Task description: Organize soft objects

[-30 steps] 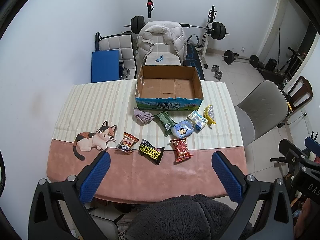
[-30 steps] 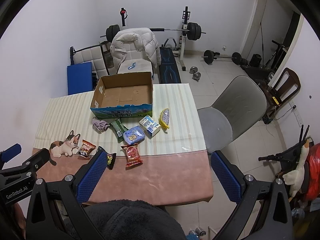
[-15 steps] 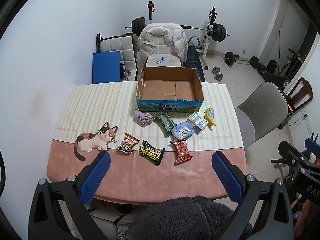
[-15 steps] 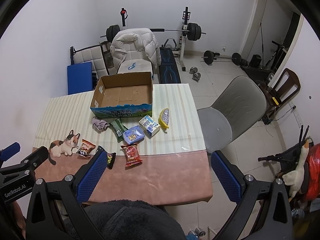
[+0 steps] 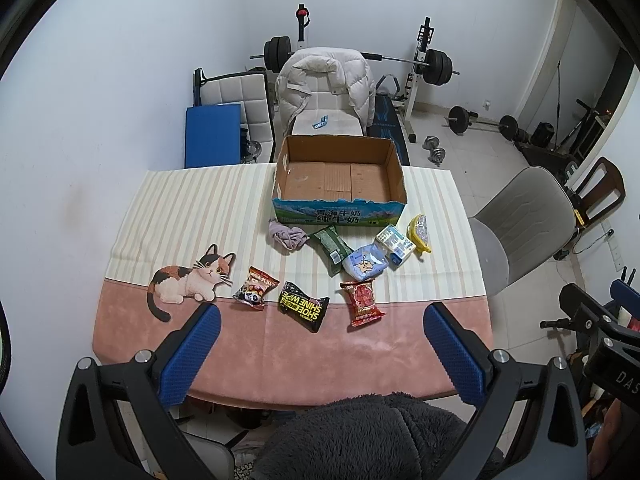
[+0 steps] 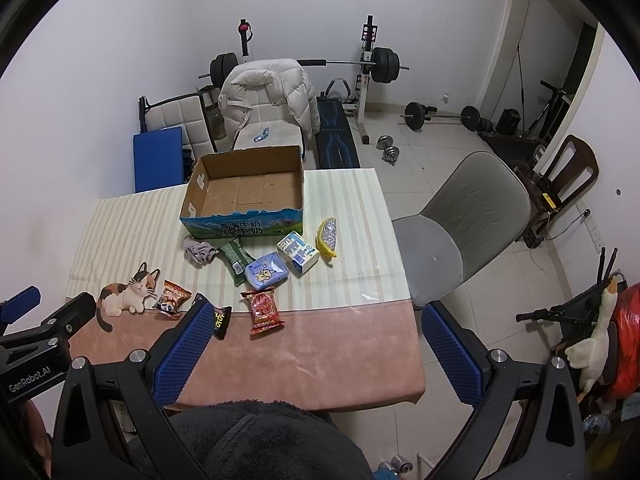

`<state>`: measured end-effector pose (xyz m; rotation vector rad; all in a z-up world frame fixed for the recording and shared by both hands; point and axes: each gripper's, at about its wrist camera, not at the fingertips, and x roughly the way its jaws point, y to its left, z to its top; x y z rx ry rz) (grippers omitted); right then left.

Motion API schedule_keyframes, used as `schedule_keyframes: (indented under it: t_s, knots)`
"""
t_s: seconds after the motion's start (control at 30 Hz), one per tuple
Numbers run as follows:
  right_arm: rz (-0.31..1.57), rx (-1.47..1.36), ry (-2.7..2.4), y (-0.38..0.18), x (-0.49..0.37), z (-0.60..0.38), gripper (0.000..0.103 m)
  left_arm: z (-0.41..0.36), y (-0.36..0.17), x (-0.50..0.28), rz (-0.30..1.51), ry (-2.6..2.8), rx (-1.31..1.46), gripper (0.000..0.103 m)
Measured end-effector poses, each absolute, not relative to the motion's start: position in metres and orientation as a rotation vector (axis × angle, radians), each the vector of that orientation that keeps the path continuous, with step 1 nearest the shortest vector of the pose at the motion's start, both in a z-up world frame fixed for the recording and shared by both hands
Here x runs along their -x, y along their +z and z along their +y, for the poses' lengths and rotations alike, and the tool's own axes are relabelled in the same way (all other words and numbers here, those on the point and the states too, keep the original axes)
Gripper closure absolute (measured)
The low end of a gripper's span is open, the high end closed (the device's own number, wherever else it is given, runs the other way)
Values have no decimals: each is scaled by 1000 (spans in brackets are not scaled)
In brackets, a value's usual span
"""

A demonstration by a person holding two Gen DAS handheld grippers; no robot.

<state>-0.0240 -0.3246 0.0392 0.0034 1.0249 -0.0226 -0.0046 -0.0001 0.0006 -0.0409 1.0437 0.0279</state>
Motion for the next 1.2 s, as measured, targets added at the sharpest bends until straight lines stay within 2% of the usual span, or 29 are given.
schedule_keyframes:
  t_s: [1.2]
  knots:
    - [1007, -16, -21, 44, 27, -314, 0, 3, 6, 3, 1041, 28, 36, 0]
